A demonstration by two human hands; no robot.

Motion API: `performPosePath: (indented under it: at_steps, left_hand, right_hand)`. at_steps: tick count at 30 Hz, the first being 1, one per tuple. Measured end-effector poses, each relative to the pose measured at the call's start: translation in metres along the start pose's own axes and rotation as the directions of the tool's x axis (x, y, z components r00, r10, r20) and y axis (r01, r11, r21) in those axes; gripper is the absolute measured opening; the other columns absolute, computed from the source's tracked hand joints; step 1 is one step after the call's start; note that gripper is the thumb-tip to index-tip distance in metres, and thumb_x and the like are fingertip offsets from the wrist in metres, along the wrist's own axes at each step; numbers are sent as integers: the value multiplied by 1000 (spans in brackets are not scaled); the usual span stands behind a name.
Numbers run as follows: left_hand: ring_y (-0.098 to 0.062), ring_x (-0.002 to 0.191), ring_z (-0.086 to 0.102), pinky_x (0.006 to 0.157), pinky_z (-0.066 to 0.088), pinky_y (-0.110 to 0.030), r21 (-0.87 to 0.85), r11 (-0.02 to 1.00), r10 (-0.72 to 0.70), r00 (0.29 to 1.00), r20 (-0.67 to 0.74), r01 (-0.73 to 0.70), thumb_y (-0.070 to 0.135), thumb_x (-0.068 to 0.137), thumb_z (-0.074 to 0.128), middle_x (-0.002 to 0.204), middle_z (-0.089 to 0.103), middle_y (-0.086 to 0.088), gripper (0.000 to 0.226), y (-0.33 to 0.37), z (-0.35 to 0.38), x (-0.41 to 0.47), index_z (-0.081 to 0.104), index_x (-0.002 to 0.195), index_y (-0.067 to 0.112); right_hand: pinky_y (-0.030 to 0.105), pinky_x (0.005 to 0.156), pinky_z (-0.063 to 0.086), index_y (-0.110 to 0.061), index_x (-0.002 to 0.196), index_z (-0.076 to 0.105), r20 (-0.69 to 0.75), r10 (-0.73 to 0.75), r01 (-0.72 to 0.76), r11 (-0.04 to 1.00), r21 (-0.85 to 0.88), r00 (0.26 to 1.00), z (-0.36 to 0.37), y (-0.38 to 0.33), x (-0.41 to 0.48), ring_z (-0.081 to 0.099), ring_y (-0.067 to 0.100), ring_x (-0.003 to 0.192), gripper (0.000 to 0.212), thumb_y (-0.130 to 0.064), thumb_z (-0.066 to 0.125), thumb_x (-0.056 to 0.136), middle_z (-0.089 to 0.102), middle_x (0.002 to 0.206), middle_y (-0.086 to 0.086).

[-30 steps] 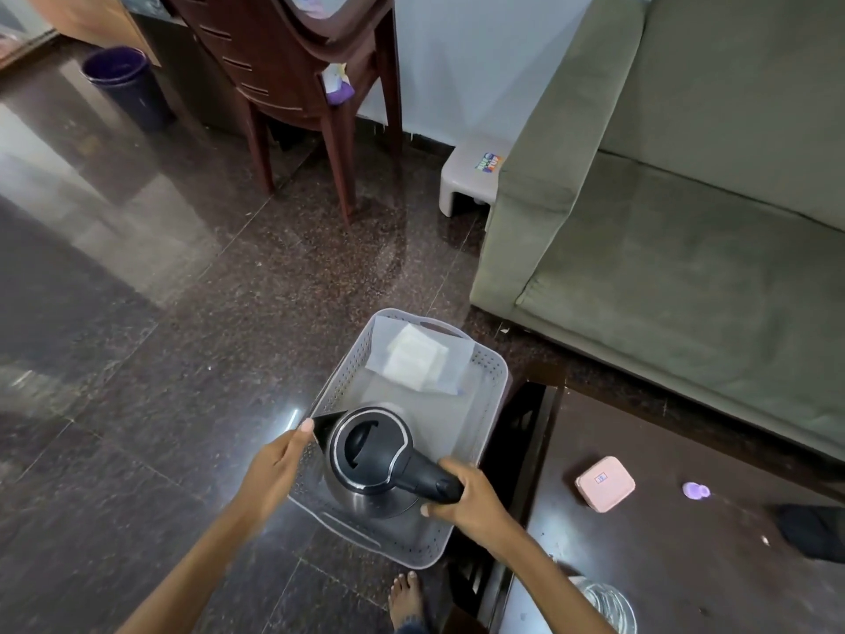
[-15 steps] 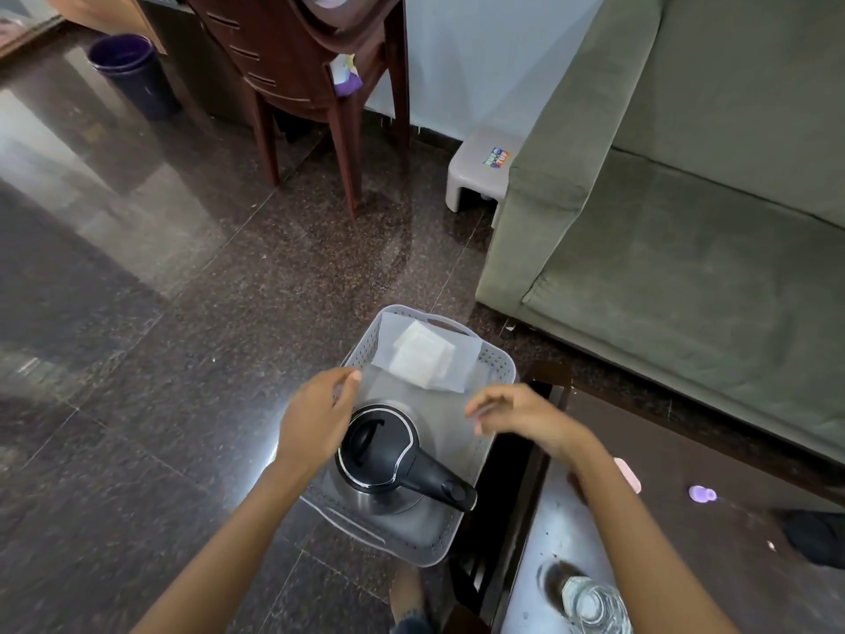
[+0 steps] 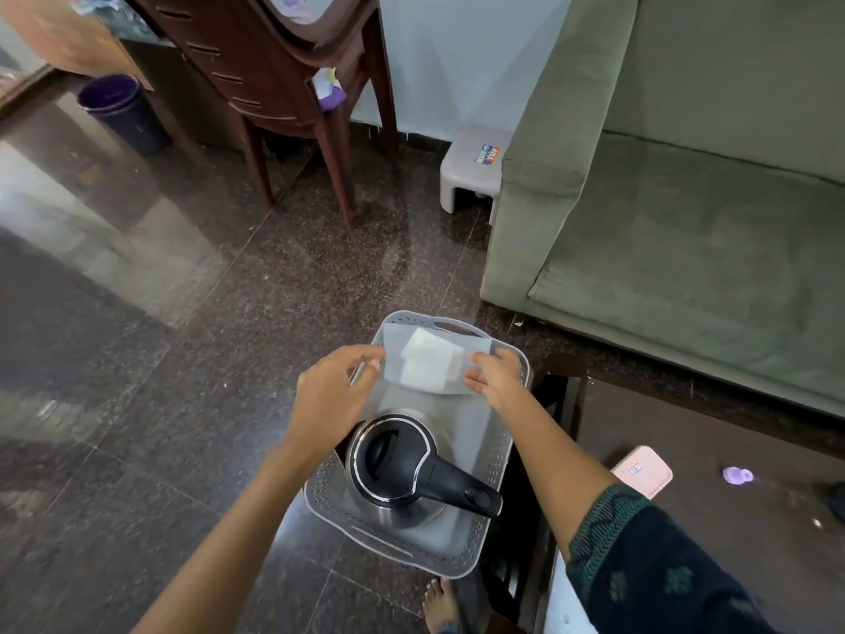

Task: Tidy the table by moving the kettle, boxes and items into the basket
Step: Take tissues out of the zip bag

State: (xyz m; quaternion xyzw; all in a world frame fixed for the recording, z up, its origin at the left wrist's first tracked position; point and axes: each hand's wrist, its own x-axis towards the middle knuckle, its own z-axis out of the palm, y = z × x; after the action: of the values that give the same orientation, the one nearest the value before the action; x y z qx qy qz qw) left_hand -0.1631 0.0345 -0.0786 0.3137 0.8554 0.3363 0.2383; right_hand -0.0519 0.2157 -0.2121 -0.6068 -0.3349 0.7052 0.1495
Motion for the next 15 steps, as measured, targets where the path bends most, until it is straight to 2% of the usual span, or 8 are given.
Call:
performPosePath:
  at_steps: [1,3,7,9,11,15]
  left_hand:
    - [-8,101,61,99,43,-35,-8,1000,-1,1000,-1,1,20,91,53,108,69,10,20,1,-2,-3,68,103,26]
    - [-6,99,62,97,45,-32,-25,1000,5,1000,-9,-6,20,91,54,106,69,11,19,6,-3,-8,68,101,28]
    - [-5,102,60,98,44,-30,-83,995,49,999,-2,-49,15,90,53,107,68,11,21,36,11,-20,68,104,24]
    - [-1,103,58,97,41,-16,-124,988,96,995,6,-94,10,90,52,106,66,14,25,61,26,-30,67,105,24]
    - [3,99,58,88,38,-4,-183,972,154,988,6,-150,6,90,50,103,66,16,28,93,48,-43,65,105,24]
    - [3,89,61,82,45,-10,-366,914,199,979,35,-172,-1,88,51,96,67,16,36,141,119,-70,61,100,30]
  right_hand:
    - [31,57,49,-13,85,51,8,-4,4,1000,-2,1000,-4,-3,-7,52,20,59,12,-1,55,86,54,78,12]
    - [30,56,48,-14,74,50,19,-33,33,999,0,999,-14,-10,-20,49,19,55,22,3,52,87,51,67,10]
    - [25,50,53,-10,73,57,96,-131,124,990,67,987,-55,-25,-55,52,17,55,19,2,54,88,53,66,11]
    - [24,53,56,-9,75,60,109,-180,162,975,149,978,-88,-33,-74,55,18,59,17,0,55,88,56,69,10]
    - [26,57,56,-8,75,61,93,-216,186,947,260,972,-130,-39,-94,58,19,60,15,-2,56,88,58,67,9]
    - [28,59,58,-10,71,60,42,-229,185,869,459,973,-230,-35,-123,62,16,54,18,0,58,86,63,58,3]
